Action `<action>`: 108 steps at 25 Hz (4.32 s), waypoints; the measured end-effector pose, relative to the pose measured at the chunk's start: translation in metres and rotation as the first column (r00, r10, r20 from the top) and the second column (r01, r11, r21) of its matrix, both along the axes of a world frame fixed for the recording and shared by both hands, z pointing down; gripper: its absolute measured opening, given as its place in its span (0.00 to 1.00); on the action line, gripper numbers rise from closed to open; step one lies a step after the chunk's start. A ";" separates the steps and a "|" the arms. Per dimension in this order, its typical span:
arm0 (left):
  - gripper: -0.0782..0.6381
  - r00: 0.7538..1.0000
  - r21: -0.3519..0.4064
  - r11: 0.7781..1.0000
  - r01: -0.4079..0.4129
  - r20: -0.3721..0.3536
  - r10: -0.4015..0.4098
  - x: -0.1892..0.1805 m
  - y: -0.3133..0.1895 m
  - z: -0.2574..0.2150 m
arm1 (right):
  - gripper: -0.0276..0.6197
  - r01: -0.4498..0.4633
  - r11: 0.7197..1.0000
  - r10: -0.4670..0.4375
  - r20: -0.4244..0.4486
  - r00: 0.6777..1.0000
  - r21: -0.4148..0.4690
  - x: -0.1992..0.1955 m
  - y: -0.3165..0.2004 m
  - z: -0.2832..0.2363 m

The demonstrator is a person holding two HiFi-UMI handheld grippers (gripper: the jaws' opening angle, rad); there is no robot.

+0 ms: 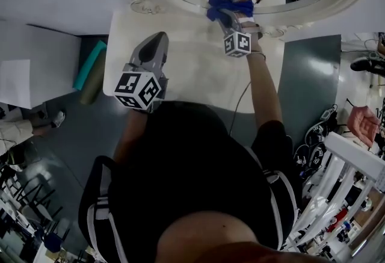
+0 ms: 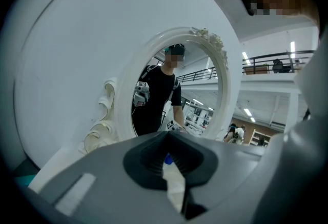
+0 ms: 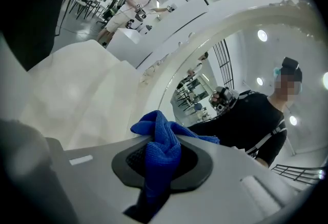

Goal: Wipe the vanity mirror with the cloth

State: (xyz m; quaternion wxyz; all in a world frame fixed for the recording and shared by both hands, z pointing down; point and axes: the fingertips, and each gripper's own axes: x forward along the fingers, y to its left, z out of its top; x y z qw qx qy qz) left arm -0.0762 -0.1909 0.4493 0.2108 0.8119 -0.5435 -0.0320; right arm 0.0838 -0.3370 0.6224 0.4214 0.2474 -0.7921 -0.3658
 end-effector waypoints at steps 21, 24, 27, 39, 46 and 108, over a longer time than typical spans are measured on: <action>0.12 0.997 0.085 0.995 -0.055 -0.045 0.059 -0.007 0.024 -0.031 | 0.12 -0.157 0.973 0.196 0.964 0.181 -0.169 0.014 0.080 -0.210; 0.12 0.996 0.086 0.994 -0.071 -0.048 0.075 -0.007 0.029 -0.031 | 0.12 -0.270 0.959 0.121 0.984 0.127 -0.083 0.049 0.076 -0.267; 0.12 0.995 0.081 0.993 -0.081 -0.052 0.085 -0.007 0.032 -0.026 | 0.12 -0.363 0.932 0.035 0.997 0.066 -0.009 0.093 0.068 -0.331; 0.12 0.995 0.094 0.992 -0.080 -0.045 0.084 -0.009 0.033 -0.029 | 0.12 -0.555 0.832 -0.012 0.998 -0.061 -0.024 0.169 0.021 -0.403; 0.12 0.996 0.082 0.994 -0.076 -0.042 0.080 -0.008 0.034 -0.022 | 0.12 -0.537 0.843 -0.013 0.999 -0.036 -0.009 0.159 -0.002 -0.425; 0.12 0.990 -0.030 0.992 -0.125 -0.062 0.123 0.045 0.007 0.006 | 0.11 -0.142 0.951 0.140 -0.026 0.990 -0.276 0.072 -0.002 -0.072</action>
